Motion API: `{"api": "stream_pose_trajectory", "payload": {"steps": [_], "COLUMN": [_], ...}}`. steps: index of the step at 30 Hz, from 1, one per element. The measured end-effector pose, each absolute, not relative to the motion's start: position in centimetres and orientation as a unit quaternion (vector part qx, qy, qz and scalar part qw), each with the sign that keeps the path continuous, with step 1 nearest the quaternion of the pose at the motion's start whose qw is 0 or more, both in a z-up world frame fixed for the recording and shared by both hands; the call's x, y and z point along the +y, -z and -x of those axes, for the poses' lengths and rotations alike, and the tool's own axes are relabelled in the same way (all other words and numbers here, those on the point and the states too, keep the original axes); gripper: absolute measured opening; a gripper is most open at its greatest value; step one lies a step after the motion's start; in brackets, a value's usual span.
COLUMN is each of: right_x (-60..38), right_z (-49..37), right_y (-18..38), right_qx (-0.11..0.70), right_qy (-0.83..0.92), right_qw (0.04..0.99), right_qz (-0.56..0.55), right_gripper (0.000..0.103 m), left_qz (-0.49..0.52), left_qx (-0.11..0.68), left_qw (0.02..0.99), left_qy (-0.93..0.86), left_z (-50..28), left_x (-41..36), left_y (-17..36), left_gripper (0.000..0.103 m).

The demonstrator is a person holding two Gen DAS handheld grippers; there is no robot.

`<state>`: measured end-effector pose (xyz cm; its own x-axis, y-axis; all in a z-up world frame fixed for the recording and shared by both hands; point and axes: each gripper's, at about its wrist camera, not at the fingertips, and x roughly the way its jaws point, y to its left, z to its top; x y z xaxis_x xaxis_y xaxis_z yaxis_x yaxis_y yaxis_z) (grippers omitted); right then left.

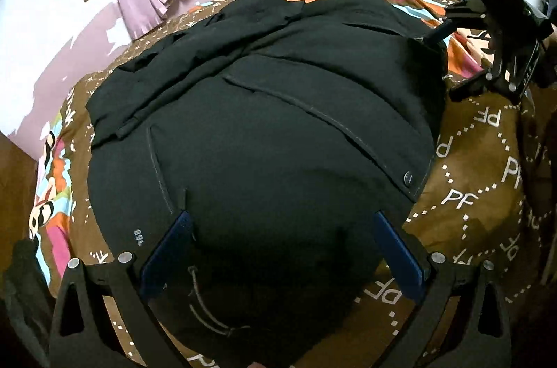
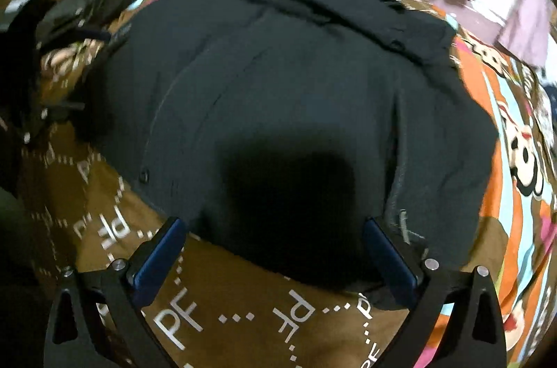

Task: Fold large clothes

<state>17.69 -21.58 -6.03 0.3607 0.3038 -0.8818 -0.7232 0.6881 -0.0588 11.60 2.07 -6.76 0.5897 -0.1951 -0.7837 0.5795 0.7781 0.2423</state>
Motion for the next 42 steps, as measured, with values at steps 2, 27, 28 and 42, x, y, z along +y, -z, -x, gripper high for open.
{"api": "stream_pose_trajectory", "payload": {"steps": [2,27,28,42], "right_x": [-21.1,-15.4,-15.5,-14.9], "right_z": [-17.3,-18.5,-18.9,-20.8], "right_y": [6.8,9.2,8.1,3.9], "right_qx": [0.457,0.337,0.337,0.403], "right_qy": [-0.321,-0.257,-0.263,-0.287], "right_qw": [0.787,0.831,0.839,0.833], "right_qz": [0.263,0.361,0.337,0.248], "right_gripper": [0.103,0.103,0.103,0.103], "left_qz": [-0.241,-0.28,-0.28,-0.318], "left_qx": [0.406,0.332,0.333,0.342], "left_qw": [0.852,0.885,0.885,0.869], "left_qy": [0.226,0.168,0.168,0.166], "left_z": [-11.7,-9.0,-9.0,-10.8], "left_x": [1.9,0.2,0.2,-0.2], "left_y": [7.6,12.8,12.7,14.6], "left_gripper": [0.101,0.101,0.101,0.102]}}
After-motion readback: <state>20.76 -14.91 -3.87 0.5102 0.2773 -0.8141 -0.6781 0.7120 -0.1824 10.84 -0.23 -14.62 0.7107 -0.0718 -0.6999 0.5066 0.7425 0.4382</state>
